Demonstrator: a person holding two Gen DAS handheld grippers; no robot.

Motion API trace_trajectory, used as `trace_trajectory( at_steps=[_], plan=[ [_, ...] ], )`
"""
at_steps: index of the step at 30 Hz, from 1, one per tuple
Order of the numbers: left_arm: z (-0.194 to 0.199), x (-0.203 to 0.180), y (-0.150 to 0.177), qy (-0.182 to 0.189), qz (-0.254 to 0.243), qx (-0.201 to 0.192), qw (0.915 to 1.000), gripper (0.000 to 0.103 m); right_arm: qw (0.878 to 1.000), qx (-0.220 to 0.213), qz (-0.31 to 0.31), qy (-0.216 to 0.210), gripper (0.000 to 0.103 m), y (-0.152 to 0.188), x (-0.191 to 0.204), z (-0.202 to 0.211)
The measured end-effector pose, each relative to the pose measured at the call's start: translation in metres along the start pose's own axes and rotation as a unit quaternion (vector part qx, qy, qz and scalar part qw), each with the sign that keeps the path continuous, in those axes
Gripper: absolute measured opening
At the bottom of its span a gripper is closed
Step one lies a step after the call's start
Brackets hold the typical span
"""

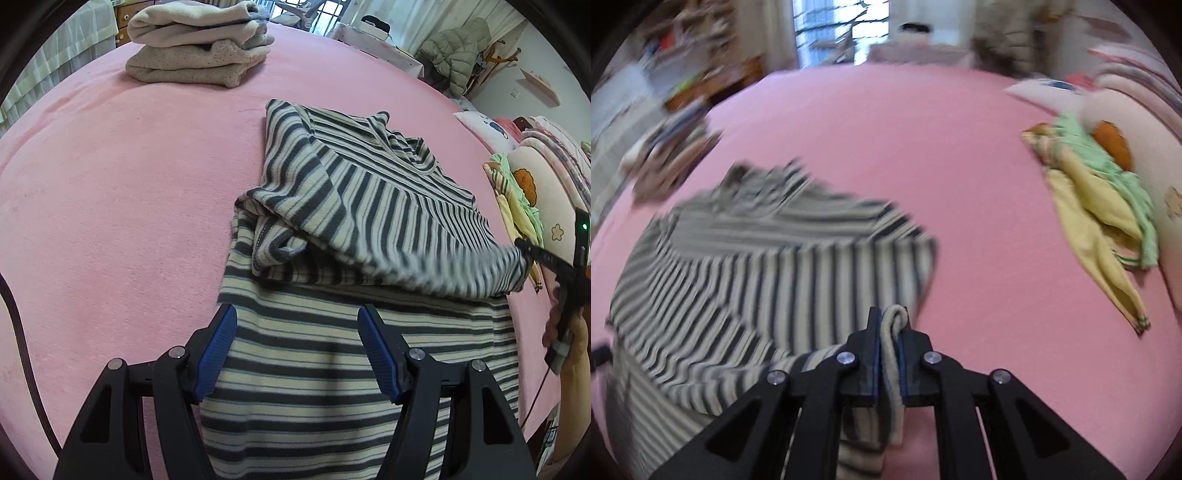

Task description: Fold small clothes

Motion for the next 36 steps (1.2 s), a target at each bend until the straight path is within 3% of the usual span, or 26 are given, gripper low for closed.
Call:
trace_trajectory(
  at_steps=[7, 10, 12, 14, 16, 19, 25, 30, 36],
  plan=[
    [0.005, 0.004, -0.004, 0.001, 0.007, -0.005, 1.0000, 0.067, 0.998, 0.067, -0.012, -0.010, 0.009, 0.017, -0.003, -0.026],
    [0.005, 0.005, -0.005, 0.002, 0.011, -0.005, 0.9999, 0.067, 0.996, 0.078, -0.029, -0.020, 0.032, 0.029, -0.013, -0.021],
    [0.005, 0.005, -0.004, 0.003, 0.012, -0.004, 0.9999, 0.067, 0.995, 0.072, -0.060, -0.031, 0.057, 0.036, -0.027, -0.010],
    [0.004, 0.003, -0.003, 0.005, 0.013, -0.002, 0.9999, 0.067, 0.993, 0.070, -0.080, -0.048, 0.060, 0.044, -0.035, 0.000],
    [0.003, 0.001, -0.003, 0.008, 0.011, -0.001, 0.9999, 0.067, 0.992, 0.071, -0.088, -0.061, 0.061, 0.055, -0.039, 0.011],
    [0.001, -0.006, -0.002, 0.006, 0.004, 0.001, 1.0000, 0.067, 0.994, 0.069, -0.052, -0.062, 0.060, 0.070, -0.032, 0.026],
    [-0.002, -0.018, 0.000, 0.003, -0.008, 0.004, 1.0000, 0.067, 0.997, 0.052, 0.064, -0.013, 0.060, 0.081, -0.001, 0.031],
    [-0.003, -0.012, -0.004, -0.012, -0.011, 0.004, 0.9999, 0.067, 0.995, 0.062, 0.078, -0.014, 0.035, 0.081, 0.006, 0.012],
    [0.002, 0.005, -0.026, -0.032, -0.021, -0.008, 0.9992, 0.066, 0.995, 0.057, 0.077, -0.028, 0.024, 0.083, 0.009, 0.005]
  ],
)
Point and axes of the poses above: each gripper's, at about its wrist camera, not at the fingertips, and z roughly against the way its jaws point, x to its left, y to its underside, the point moved 7 cm from there along -z, roughly the way its jaws point, and after that the axes turned 2 degrees about y, right-handed, at the moved point
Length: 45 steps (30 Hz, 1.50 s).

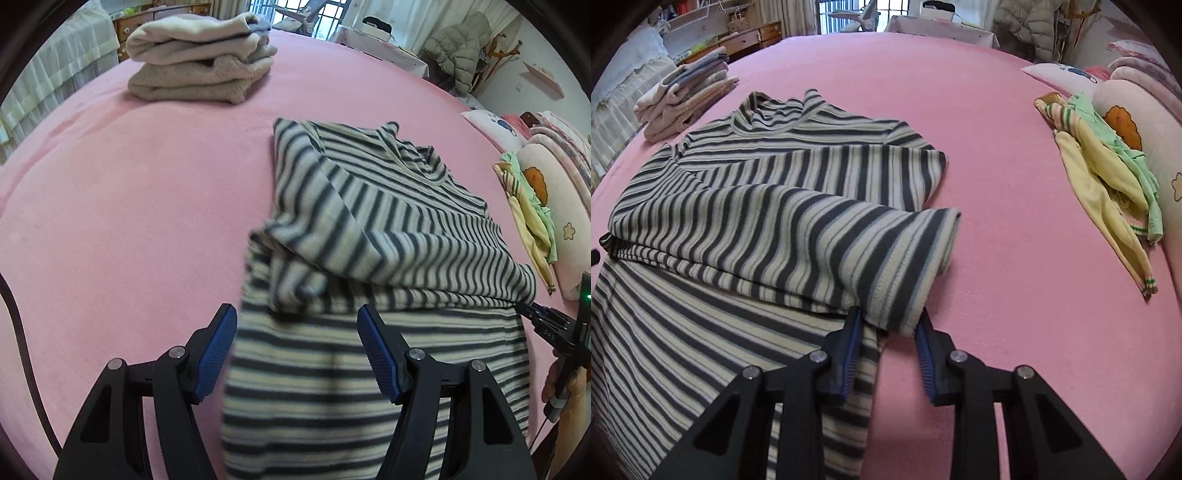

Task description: Fold small clothes

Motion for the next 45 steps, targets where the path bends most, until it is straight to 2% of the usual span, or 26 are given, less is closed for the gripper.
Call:
trace_trajectory(
  at_steps=[2, 4, 5, 6, 11, 16, 17, 18, 20, 27, 30, 33, 36, 40, 45],
  plan=[
    [-0.003, 0.005, -0.006, -0.017, -0.018, 0.004, 0.9997, 0.066, 1.000, -0.005, 0.002, 0.000, 0.019, -0.001, 0.002, 0.001],
    [-0.009, 0.007, -0.010, -0.037, -0.041, 0.011, 0.9984, 0.061, 1.000, -0.007, 0.006, -0.001, 0.016, -0.001, 0.004, 0.003],
    [-0.012, 0.006, -0.010, -0.044, -0.054, 0.017, 0.9975, 0.057, 1.000, -0.009, 0.008, -0.001, 0.012, -0.002, 0.005, 0.004],
    [-0.015, 0.005, -0.009, -0.050, -0.066, 0.022, 0.9963, 0.057, 1.000, -0.009, 0.010, 0.000, 0.007, -0.002, 0.007, 0.006],
    [-0.024, -0.005, -0.011, -0.102, -0.108, 0.002, 0.9889, 0.057, 1.000, -0.025, 0.013, 0.003, 0.007, -0.006, 0.012, 0.019],
    [-0.032, -0.010, -0.027, -0.134, -0.105, -0.030, 0.9849, 0.057, 0.999, -0.037, 0.012, -0.002, 0.007, -0.010, 0.017, 0.036],
    [-0.033, -0.010, -0.030, -0.138, -0.102, -0.036, 0.9845, 0.055, 0.999, -0.039, 0.013, -0.003, 0.007, -0.011, 0.018, 0.040],
    [-0.035, -0.010, -0.034, -0.141, -0.098, -0.042, 0.9843, 0.038, 0.999, -0.041, 0.013, -0.005, 0.007, -0.011, 0.020, 0.044],
    [-0.041, -0.008, -0.037, -0.131, -0.083, -0.033, 0.9873, 0.009, 0.999, -0.045, 0.012, -0.011, 0.007, -0.012, 0.022, 0.053],
    [-0.036, 0.025, -0.035, -0.092, 0.019, -0.036, 0.9950, 0.008, 0.998, -0.051, -0.002, -0.041, 0.007, -0.001, 0.027, 0.084],
    [-0.037, 0.039, -0.030, -0.049, 0.060, -0.020, 0.9968, 0.008, 0.999, -0.031, 0.008, -0.024, 0.007, 0.014, 0.026, 0.079],
    [-0.038, 0.048, -0.028, -0.023, 0.085, -0.009, 0.9961, 0.009, 1.000, 0.006, -0.003, -0.014, 0.007, 0.031, 0.020, 0.063],
    [-0.036, 0.052, -0.029, -0.015, 0.093, -0.009, 0.9956, 0.009, 1.000, 0.021, -0.008, -0.014, 0.007, 0.045, 0.018, 0.058],
    [-0.038, 0.046, -0.033, -0.023, 0.081, -0.008, 0.9964, 0.009, 0.999, 0.002, -0.028, -0.017, 0.007, 0.043, 0.015, 0.069],
    [-0.037, 0.048, -0.039, -0.005, 0.108, -0.005, 0.9942, 0.009, 0.998, -0.028, -0.056, -0.029, 0.007, 0.027, 0.001, 0.094]
  ],
)
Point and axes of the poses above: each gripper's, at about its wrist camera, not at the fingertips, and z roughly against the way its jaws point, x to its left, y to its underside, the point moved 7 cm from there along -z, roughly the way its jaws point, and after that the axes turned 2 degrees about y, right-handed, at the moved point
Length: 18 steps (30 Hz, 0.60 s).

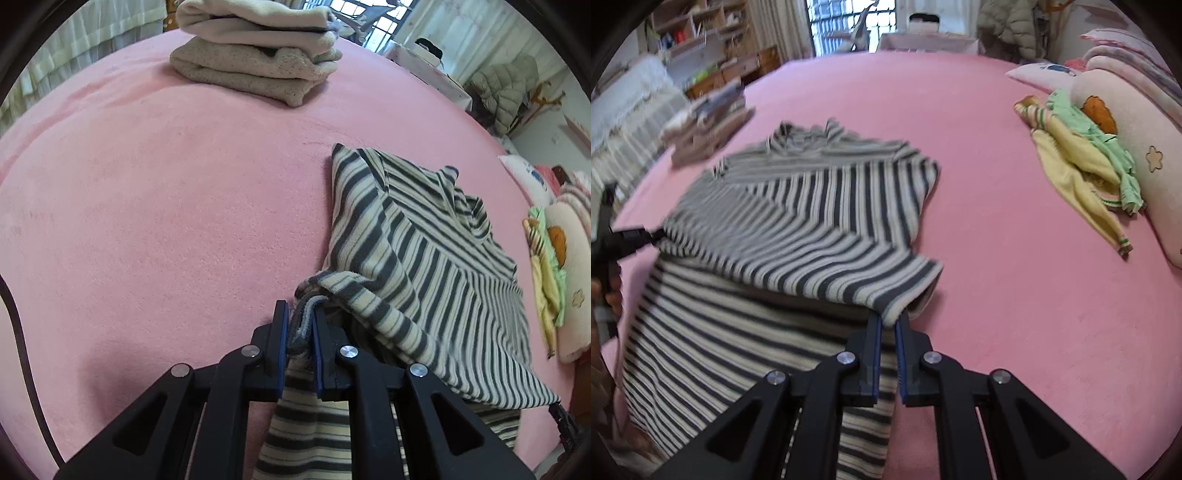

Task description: Fold small clothes

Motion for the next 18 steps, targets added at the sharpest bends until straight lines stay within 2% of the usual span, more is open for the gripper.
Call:
trace_trajectory(
  at_steps=[2, 4, 7, 8, 10, 12, 14, 18],
  plan=[
    [0.000, 0.004, 0.002, 0.001, 0.002, 0.005, 1.0000, 0.010, 1.000, 0.001, 0.004, 0.006, 0.007, -0.001, -0.003, 0.001],
    [-0.002, 0.006, 0.006, -0.005, -0.003, 0.011, 0.9999, 0.010, 0.999, 0.026, 0.016, 0.013, 0.007, 0.006, -0.002, -0.009],
    [-0.001, 0.007, 0.012, -0.011, -0.013, 0.022, 0.9996, 0.011, 0.993, 0.108, 0.046, 0.028, 0.007, 0.032, 0.001, -0.037],
    [0.000, 0.008, 0.014, -0.014, -0.019, 0.025, 0.9994, 0.012, 0.989, 0.131, 0.055, 0.039, 0.011, 0.041, 0.001, -0.044],
    [0.004, 0.008, 0.018, -0.017, -0.028, 0.032, 0.9990, 0.014, 0.987, 0.143, 0.056, 0.053, 0.014, 0.048, -0.003, -0.047],
    [0.008, 0.009, 0.023, -0.023, -0.038, 0.045, 0.9980, 0.019, 0.989, 0.130, 0.037, 0.056, 0.027, 0.044, -0.009, -0.041],
    [0.017, 0.010, 0.027, -0.038, -0.050, 0.053, 0.9966, 0.021, 0.994, 0.098, 0.010, 0.056, 0.033, 0.032, -0.017, -0.031],
    [0.039, 0.005, 0.024, -0.067, -0.073, 0.036, 0.9944, 0.021, 0.999, 0.034, -0.002, 0.038, 0.033, -0.005, -0.010, -0.017]
  ],
)
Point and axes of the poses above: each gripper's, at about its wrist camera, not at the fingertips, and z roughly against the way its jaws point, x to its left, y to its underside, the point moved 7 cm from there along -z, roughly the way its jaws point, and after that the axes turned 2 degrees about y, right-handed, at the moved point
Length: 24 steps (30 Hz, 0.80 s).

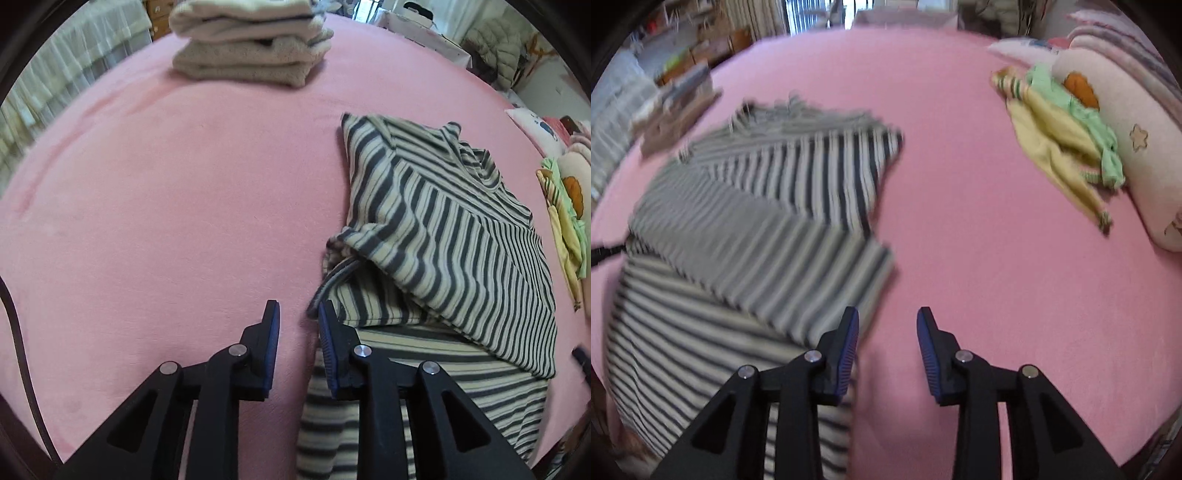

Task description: Fold small clothes

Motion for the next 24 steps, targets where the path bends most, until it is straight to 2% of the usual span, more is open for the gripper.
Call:
trace_trajectory(
  at_steps=[3, 5, 10, 12, 17, 22, 23, 24],
  plan=[
    [0.014, -0.009, -0.008, 0.009, -0.006, -0.016, 0.9998, 0.021, 0.999, -0.022, 0.043, -0.012, 0.033, -0.022, 0.024, -0.003],
    [0.017, -0.019, -0.016, 0.013, -0.017, -0.024, 0.9995, 0.022, 0.995, -0.028, 0.095, -0.003, 0.033, -0.034, 0.042, -0.017],
    [0.014, -0.040, -0.030, 0.018, -0.036, -0.029, 0.9988, 0.022, 0.984, 0.004, 0.179, -0.010, 0.033, -0.043, 0.053, -0.058],
    [0.011, -0.045, -0.032, 0.020, -0.039, -0.032, 0.9985, 0.022, 0.982, 0.015, 0.189, -0.012, 0.033, -0.040, 0.045, -0.066],
    [-0.004, -0.050, -0.030, 0.025, -0.031, -0.018, 0.9990, 0.022, 0.979, 0.044, 0.187, -0.062, 0.033, -0.031, 0.026, -0.077],
    [-0.013, -0.056, -0.025, 0.024, -0.031, -0.009, 0.9992, 0.022, 0.974, 0.072, 0.190, -0.096, 0.032, -0.023, 0.027, -0.086],
    [-0.013, -0.057, -0.025, 0.023, -0.033, -0.009, 0.9991, 0.022, 0.974, 0.072, 0.193, -0.093, 0.027, -0.022, 0.027, -0.086],
    [-0.013, -0.058, -0.024, 0.022, -0.035, -0.009, 0.9991, 0.022, 0.973, 0.073, 0.200, -0.085, 0.011, -0.020, 0.027, -0.086]
  ],
)
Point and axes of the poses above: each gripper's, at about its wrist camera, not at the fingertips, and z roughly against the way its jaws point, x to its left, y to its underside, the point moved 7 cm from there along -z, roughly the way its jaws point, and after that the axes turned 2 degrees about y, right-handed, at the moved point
